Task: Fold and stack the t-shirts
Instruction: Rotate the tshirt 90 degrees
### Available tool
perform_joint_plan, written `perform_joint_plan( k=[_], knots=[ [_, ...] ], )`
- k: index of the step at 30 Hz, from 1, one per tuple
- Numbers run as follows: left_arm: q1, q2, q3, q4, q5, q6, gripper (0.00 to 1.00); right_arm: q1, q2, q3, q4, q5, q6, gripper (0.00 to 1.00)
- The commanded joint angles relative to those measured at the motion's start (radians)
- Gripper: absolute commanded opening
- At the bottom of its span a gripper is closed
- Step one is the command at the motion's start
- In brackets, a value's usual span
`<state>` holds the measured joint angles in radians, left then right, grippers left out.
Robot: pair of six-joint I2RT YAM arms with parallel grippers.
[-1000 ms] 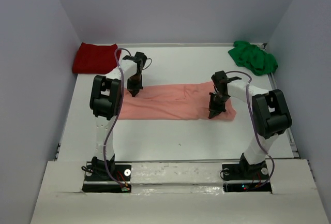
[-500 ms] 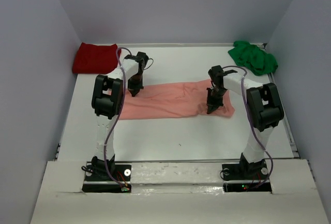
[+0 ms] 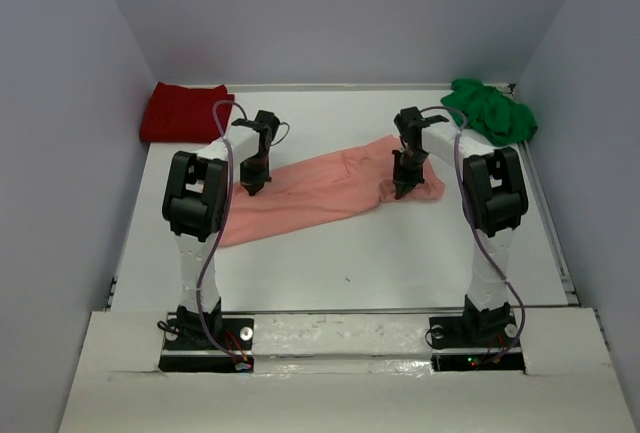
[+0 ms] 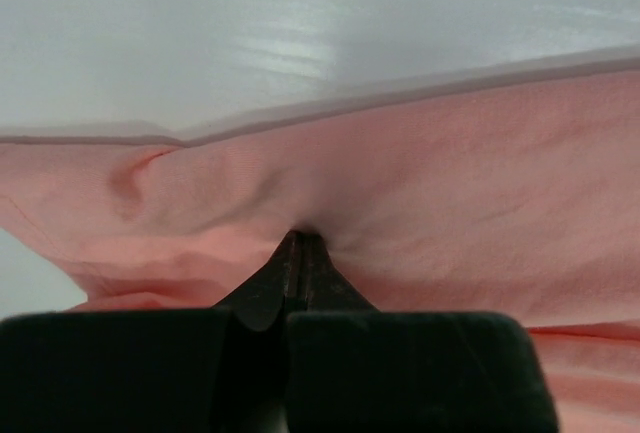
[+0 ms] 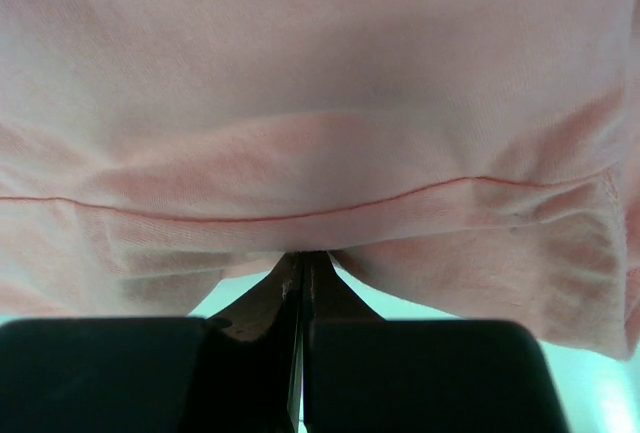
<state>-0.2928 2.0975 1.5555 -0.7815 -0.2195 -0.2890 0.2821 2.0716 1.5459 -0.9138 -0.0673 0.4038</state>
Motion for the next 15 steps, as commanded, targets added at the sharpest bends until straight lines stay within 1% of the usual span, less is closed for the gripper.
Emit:
perform_joint_plan(
  k=[1, 6, 7, 11, 14, 15],
  knots=[
    [0.006, 0.018, -0.135, -0.048, 0.066, -0.035, 0.0, -0.006, 0.074, 0.097, 0.01, 0.061, -0.037, 0.0],
    [-0.005, -0.04, -0.196, -0.05, 0.095, -0.045, 0.0, -0.006, 0.165, 0.226, -0.013, 0.058, -0.051, 0.0],
    [-0.008, -0.048, -0.215, -0.053, 0.1, -0.045, 0.0, -0.006, 0.195, 0.276, -0.023, 0.051, -0.054, 0.0],
    [-0.032, -0.088, -0.255, -0.058, 0.13, -0.056, 0.0, -0.006, 0.266, 0.388, -0.04, 0.037, -0.053, 0.0],
    [-0.06, -0.117, -0.278, -0.064, 0.144, -0.068, 0.0, -0.006, 0.306, 0.451, -0.053, 0.02, -0.048, 0.0],
    [-0.098, -0.146, -0.299, -0.068, 0.169, -0.087, 0.0, -0.006, 0.362, 0.526, -0.054, 0.005, -0.045, 0.0]
  ],
)
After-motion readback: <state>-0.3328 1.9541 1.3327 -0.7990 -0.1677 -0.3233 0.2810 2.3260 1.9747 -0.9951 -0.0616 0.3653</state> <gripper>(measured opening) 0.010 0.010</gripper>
